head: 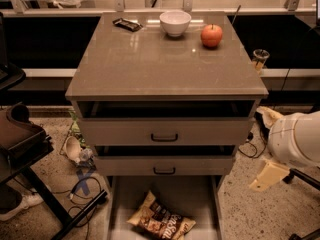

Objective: Pick brown chip bag from bottom drawer and place on counter

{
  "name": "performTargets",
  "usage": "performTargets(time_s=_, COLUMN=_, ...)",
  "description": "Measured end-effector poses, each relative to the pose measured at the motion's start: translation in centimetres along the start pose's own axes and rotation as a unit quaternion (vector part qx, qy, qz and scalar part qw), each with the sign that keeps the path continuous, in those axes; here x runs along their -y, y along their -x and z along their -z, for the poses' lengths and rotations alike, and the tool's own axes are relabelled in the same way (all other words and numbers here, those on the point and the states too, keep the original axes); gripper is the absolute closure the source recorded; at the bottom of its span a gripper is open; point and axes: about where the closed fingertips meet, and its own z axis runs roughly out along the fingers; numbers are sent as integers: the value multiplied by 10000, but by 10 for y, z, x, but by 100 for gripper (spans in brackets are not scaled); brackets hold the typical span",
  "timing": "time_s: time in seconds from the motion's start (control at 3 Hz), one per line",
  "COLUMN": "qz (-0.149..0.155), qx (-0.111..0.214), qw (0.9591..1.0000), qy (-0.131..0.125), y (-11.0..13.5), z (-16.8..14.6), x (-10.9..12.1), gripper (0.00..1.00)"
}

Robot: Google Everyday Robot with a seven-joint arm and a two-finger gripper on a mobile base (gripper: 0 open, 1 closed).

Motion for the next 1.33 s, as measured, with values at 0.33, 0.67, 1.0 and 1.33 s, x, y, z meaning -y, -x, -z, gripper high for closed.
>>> performTargets(time_s=0.33, qz=-229, qx=117, qw=9993, qy=284, y=0, z=-61, x=-41, gripper=0)
performTargets(time_s=0.67, qz=-486, qx=385, qw=9961, qy=634, y=-10, z=-136, x=-96, gripper=0)
performTargets(time_s=1.0, qz=-602, qx=803, qw=9918, qy=790, y=-14, z=-205, x=-137, gripper=0)
performTargets(time_s=1.33, qz=-653, qx=1127, qw=9895, qy=620, y=-18, z=-269, x=-145, gripper=0)
